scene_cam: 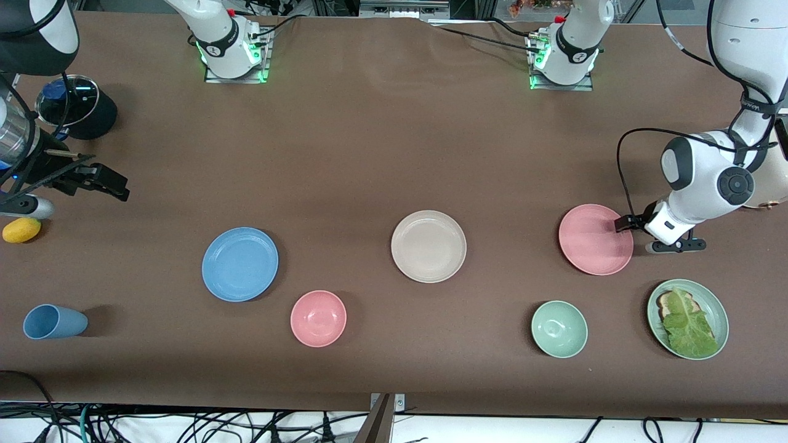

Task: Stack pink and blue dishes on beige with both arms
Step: 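Move the left gripper down to the rim of the pink plate, then close the left gripper on the pink plate rim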

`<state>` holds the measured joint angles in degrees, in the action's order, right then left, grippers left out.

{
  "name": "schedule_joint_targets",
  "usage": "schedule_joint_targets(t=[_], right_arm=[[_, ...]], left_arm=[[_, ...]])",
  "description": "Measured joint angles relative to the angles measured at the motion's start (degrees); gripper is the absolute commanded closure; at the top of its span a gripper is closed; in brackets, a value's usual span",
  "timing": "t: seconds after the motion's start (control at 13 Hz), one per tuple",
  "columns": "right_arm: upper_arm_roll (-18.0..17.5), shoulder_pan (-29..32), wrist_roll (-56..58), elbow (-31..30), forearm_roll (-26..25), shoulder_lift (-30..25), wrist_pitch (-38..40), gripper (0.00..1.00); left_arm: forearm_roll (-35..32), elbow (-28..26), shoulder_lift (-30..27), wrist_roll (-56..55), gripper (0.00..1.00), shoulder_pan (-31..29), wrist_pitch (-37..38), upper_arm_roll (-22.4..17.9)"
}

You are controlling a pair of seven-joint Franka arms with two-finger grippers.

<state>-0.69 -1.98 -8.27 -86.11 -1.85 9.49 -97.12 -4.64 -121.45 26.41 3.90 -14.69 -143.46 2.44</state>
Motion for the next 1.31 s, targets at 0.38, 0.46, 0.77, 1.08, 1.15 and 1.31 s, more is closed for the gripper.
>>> schedule_joint_targets(t=[0.38,0.46,0.77,1.08,1.15,1.31], right_arm=[[0.01,0.03,0.04,0.00,0.00,0.00,0.02,0.00],[0.01,0.03,0.05,0.00,0.00,0.00,0.02,0.00],[0.01,0.03,0.06,0.00,0.01,0.00,0.03,0.00],[0.01,0.03,0.10,0.00,0.02,0.00,0.03,0.00],[0.01,0.03,0.10,0.00,0.03,0.00,0.03,0.00],[0.01,0.03,0.10,0.00,0.03,0.00,0.03,0.00]], left_arm=[[0.00,0.21,0.59,-0.61,1.00,-0.06,-0.04,0.01],[0.00,0.40,0.60,-0.62,1.00,-0.06,-0.04,0.01],[0.04,1.85,0.24,-0.81,1.00,-0.01,1.33,0.17],[0.14,10.15,-2.01,-7.56,1.00,0.00,17.86,5.61],[0.14,12.07,-2.55,-9.87,1.00,0.14,21.56,7.92],[0.14,14.29,-2.88,-14.27,1.00,0.34,25.76,12.40]])
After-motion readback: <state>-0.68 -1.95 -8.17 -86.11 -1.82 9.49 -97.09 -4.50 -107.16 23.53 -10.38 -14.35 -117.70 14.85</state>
